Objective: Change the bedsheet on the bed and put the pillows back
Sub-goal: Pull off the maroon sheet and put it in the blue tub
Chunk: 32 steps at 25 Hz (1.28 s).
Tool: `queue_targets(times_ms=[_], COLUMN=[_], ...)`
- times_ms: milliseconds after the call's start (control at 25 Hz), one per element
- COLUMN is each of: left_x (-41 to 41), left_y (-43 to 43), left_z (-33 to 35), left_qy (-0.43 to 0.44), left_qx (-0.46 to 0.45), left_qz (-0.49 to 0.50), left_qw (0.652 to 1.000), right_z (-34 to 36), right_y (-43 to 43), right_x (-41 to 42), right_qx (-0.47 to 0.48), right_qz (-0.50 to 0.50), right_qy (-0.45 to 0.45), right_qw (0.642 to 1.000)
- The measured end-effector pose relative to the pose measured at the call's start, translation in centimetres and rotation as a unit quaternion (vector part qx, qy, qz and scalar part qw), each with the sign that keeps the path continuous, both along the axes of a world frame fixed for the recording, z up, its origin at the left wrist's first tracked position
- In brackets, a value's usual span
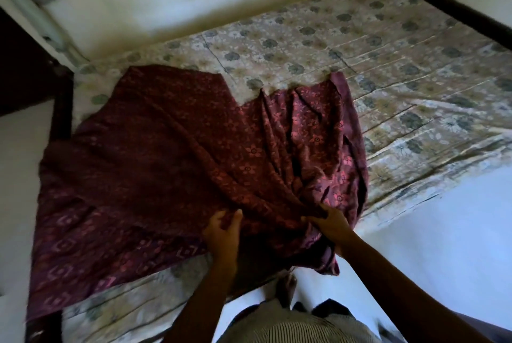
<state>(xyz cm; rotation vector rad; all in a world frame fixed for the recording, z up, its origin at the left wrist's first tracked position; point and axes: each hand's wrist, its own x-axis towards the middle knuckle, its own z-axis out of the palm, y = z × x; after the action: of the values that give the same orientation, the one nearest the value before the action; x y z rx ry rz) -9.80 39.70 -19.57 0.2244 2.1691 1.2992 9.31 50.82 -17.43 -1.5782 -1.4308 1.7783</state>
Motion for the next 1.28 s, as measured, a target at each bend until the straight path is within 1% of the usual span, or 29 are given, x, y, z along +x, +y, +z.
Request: queue_targets(times_ms=[40, 120, 160, 200, 240, 280, 320, 360, 400, 440, 480, 560, 600, 640, 680, 720, 760, 800, 840, 880, 920, 960, 1000, 1080, 1120, 1200, 1240, 1280], left_x=[-2.6, -6.3, -7.2, -7.3, -7.2, -6.9, -6.2, -5.0, -3.5, -1.8, 0.3, 5.2, 7.3, 8.6, 9.0, 8.6, 7.6, 6.4, 5.0, 3.7, 2.5, 1.6, 1.3, 1.2, 1.0, -0.2, -0.8, -1.5], left_y=[0.1, 0.7, 1.6, 2.9, 4.3, 5.7, 7.0, 7.5, 7.6, 7.2, 6.4, 4.3, 3.4, 2.5, 1.8, 1.5, 1.4, 1.8, 2.9, 4.8, 7.1, 9.5, 12.0, 16.0, 17.3, 18.1, 18.2, 18.0], left_z=[-1.4, -4.4, -5.6, -5.6, -4.8, -3.5, -2.3, -0.6, 0.7, 1.5, 1.9, 3.2, 4.1, 4.3, 4.1, 4.0, 4.1, 4.4, 4.5, 4.5, 4.1, 3.8, 3.3, 2.0, 1.1, -0.9, -1.7, -2.4], left_qy=[-0.053, -0.191, -0.227, -0.215, -0.162, -0.102, -0.057, -0.028, -0.009, 0.024, 0.067, 0.139, 0.151, 0.144, 0.110, 0.064, 0.012, -0.026, -0.053, -0.042, -0.002, 0.029, 0.041, 0.045, 0.033, -0.021, -0.058, -0.100], left_qx=[-0.029, -0.068, -0.045, -0.024, -0.012, -0.005, 0.000, 0.002, 0.005, 0.004, 0.017, 0.058, 0.064, 0.072, 0.069, 0.064, 0.050, 0.039, 0.028, 0.008, -0.024, -0.066, -0.106, -0.198, -0.240, -0.294, -0.294, -0.270], left_qz=[0.084, 0.140, 0.160, 0.187, 0.192, 0.163, 0.104, 0.021, -0.065, -0.148, -0.226, -0.353, -0.405, -0.453, -0.486, -0.510, -0.525, -0.519, -0.471, -0.398, -0.340, -0.315, -0.308, -0.279, -0.242, -0.159, -0.128, -0.107], left_qw=[0.995, 0.969, 0.960, 0.958, 0.968, 0.981, 0.993, 0.999, 0.998, 0.989, 0.972, 0.924, 0.899, 0.877, 0.864, 0.856, 0.850, 0.854, 0.880, 0.916, 0.940, 0.946, 0.944, 0.939, 0.939, 0.942, 0.945, 0.952], right_z=[-0.2, -0.4, -0.6, -0.9, -1.2, -1.4, -1.4, -1.5, -1.4, -1.1, -0.8, 0.4, 0.9, 1.0, 0.6, 0.5, 0.0, -0.3, -0.5, -0.6, -0.5, -0.4, -0.3, -0.4, -0.6, -1.2, -1.4, -1.7], right_y=[-0.1, -0.5, -0.8, -1.0, -1.2, -1.3, -1.3, -1.3, -1.2, -1.2, -1.1, -0.8, -0.8, -0.8, -0.9, -1.0, -1.3, -1.5, -1.7, -2.0, -2.3, -2.7, -3.0, -3.4, -3.6, -3.9, -4.0, -4.1], right_x=[0.2, 0.8, 1.3, 1.7, 2.0, 2.2, 2.3, 2.4, 2.3, 2.1, 1.7, 0.6, 0.1, -0.2, -0.3, -0.3, 0.1, 0.4, 0.7, 0.9, 1.0, 1.0, 1.2, 1.8, 2.3, 2.9, 3.1, 3.2], right_qx=[-0.005, -0.012, -0.016, -0.022, -0.023, -0.025, -0.028, -0.038, -0.049, -0.064, -0.083, -0.158, -0.181, -0.180, -0.160, -0.131, -0.112, -0.104, -0.100, -0.089, -0.072, -0.052, -0.037, -0.015, -0.007, -0.004, -0.004, -0.009], right_qz=[-0.001, 0.005, 0.002, -0.002, -0.004, -0.014, -0.028, -0.057, -0.096, -0.134, -0.153, -0.143, -0.120, -0.094, -0.088, -0.099, -0.119, -0.132, -0.138, -0.133, -0.124, -0.111, -0.101, -0.092, -0.085, -0.083, -0.084, -0.083], right_qy=[0.004, -0.020, -0.027, -0.032, -0.035, -0.047, -0.051, -0.046, -0.026, 0.000, 0.043, 0.180, 0.218, 0.214, 0.173, 0.115, 0.071, 0.048, 0.040, 0.031, 0.020, 0.008, 0.010, 0.019, 0.021, 0.010, -0.001, -0.011], right_qw=[1.000, 1.000, 0.999, 0.999, 0.999, 0.998, 0.998, 0.997, 0.994, 0.989, 0.984, 0.960, 0.951, 0.955, 0.968, 0.980, 0.984, 0.985, 0.985, 0.987, 0.989, 0.992, 0.994, 0.995, 0.996, 0.996, 0.996, 0.996])
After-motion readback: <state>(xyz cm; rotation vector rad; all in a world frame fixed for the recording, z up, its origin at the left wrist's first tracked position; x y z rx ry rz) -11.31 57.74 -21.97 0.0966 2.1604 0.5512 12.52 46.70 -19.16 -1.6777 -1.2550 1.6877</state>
